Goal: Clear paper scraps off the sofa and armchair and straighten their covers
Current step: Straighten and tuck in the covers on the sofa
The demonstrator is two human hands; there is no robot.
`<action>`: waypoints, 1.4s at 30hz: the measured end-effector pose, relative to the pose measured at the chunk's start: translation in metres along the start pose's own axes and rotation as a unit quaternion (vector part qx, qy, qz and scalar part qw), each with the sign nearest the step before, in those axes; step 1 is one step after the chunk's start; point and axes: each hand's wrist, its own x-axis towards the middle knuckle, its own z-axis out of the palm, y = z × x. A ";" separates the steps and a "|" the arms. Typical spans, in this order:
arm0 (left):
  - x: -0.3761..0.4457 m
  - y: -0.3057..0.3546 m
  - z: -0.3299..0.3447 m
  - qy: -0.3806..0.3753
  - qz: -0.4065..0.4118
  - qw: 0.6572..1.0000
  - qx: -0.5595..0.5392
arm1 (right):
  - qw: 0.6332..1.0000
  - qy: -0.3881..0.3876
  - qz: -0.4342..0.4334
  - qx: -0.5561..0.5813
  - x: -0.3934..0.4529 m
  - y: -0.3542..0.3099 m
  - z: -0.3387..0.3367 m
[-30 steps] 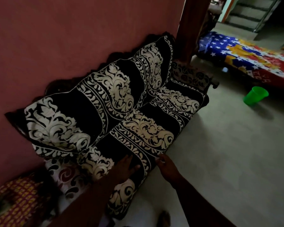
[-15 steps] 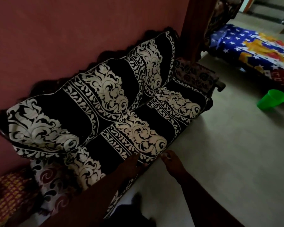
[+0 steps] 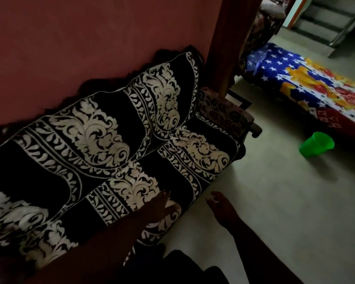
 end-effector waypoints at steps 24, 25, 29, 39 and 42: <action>0.300 0.107 -0.053 0.104 -0.207 0.968 -0.100 | 0.925 -0.222 -0.115 -0.288 0.443 -0.029 -0.103; 0.317 0.100 -0.056 0.105 -0.216 0.966 -0.097 | 0.918 -0.225 -0.106 -0.310 0.465 -0.025 -0.095; 0.394 0.066 -0.073 0.091 -0.245 0.961 -0.090 | 0.892 -0.247 -0.096 -0.367 0.537 -0.026 -0.067; 0.561 -0.029 -0.087 0.107 -0.324 0.940 -0.003 | 0.794 -0.257 -0.223 -0.503 0.761 -0.027 0.055; 0.587 -0.079 -0.078 0.098 -0.386 0.917 -0.004 | 0.765 -0.250 -0.317 -0.502 0.815 -0.031 0.094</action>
